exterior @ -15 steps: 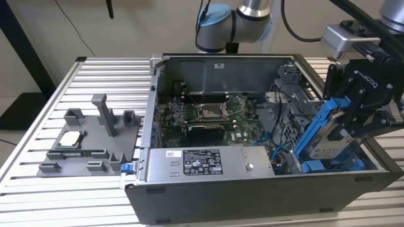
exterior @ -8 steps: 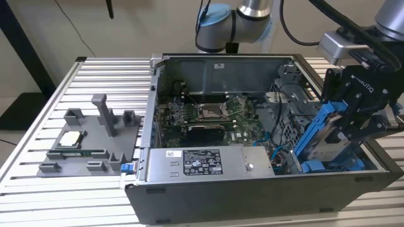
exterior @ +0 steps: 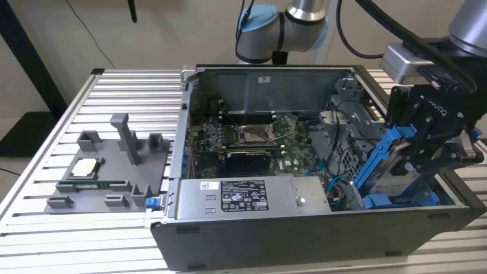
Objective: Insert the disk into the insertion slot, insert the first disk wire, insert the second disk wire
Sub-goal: 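Insert the disk into the insertion slot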
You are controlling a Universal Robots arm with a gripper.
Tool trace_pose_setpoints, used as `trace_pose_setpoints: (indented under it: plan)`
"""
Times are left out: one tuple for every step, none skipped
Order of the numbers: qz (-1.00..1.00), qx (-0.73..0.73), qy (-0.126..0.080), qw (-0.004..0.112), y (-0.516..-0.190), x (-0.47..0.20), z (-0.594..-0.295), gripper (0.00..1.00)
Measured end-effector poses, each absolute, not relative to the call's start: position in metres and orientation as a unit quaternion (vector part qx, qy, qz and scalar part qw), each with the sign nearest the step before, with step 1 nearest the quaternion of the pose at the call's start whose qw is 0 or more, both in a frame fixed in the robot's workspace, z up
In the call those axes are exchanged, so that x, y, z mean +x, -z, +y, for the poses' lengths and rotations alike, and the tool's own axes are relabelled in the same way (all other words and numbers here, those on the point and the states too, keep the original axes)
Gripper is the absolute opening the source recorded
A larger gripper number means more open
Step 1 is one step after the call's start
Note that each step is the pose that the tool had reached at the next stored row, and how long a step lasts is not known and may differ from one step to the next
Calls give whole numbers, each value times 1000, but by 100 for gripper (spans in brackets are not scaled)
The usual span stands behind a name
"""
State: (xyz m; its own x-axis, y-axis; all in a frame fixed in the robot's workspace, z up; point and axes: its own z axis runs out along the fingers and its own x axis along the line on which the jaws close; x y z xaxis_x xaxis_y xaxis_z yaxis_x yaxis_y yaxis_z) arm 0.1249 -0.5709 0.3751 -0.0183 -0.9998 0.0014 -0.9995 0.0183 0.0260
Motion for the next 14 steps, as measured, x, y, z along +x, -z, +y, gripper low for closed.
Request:
trace_pose_setpoints:
  plan:
    - [-713,701,9,10,-375,125,-571,33]
    - [-713,701,9,10,-375,125,-571,33]
    - [-714,701,9,9,-375,125,-571,33]
    - [-713,701,9,9,-375,125,-571,33]
    - [-713,701,9,9,-375,125,-571,34]
    - [-714,701,9,9,-375,125,-571,34]
    - [-714,701,9,9,-375,125,-571,41]
    - [-714,701,9,9,-376,125,-571,41]
    - [-714,701,9,9,-378,125,-571,41]
    - [-714,701,9,9,-379,125,-571,41]
    - [-713,701,9,9,-382,125,-571,41]
    - [-713,701,9,9,-384,125,-571,41]
    - [-713,701,9,9,-387,125,-571,41]
    - [-714,700,9,9,-390,125,-571,41]
